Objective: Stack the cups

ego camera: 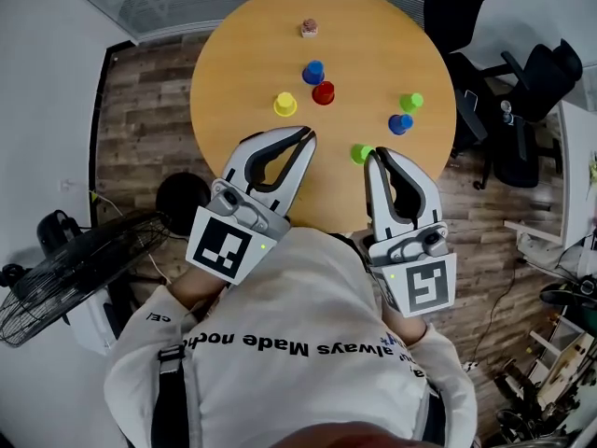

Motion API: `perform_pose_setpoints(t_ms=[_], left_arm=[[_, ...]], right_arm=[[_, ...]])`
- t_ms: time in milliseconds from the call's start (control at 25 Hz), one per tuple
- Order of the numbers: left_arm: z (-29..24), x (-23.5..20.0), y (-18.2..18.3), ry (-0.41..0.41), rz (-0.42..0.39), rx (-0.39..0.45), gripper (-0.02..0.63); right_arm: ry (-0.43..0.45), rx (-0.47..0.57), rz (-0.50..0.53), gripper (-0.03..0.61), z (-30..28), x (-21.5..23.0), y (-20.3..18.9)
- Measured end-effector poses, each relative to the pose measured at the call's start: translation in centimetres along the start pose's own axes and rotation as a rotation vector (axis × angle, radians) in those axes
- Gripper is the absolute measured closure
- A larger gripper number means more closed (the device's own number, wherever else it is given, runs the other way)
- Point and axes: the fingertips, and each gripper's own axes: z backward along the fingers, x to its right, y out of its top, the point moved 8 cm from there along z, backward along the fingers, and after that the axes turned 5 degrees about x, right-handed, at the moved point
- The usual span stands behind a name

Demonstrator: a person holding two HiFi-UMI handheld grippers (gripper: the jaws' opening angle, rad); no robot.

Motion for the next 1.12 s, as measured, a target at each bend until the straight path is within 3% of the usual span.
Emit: perform_pose_setpoints(t_ms=[200, 320, 880, 1120], left_arm=[[0.0, -0.1, -0.4, -0.014, -0.002, -0.003, 0.581], [0.0, -0.1, -0.3, -0.015, -0.009, 0.003, 0.581], [-0.1, 0.2, -0.4, 0.0, -0.004, 0.006, 0.581], [-0.1, 0.5, -0.6, 0.01, -0.006, -0.005, 0.581]], right_arm=[[-0.019, -0.007, -0.027, 0.534, 0.5, 1.0, -2.0], [-0.047, -0.029, -0.047, 0.482, 1.0, 2.5, -4.6], [-0.095, -0.35, -0.057, 0.442, 2.8, 7.3, -23.0], [-0.097, -0.445, -0.059, 0.423, 3.4, 8.6, -28.8]])
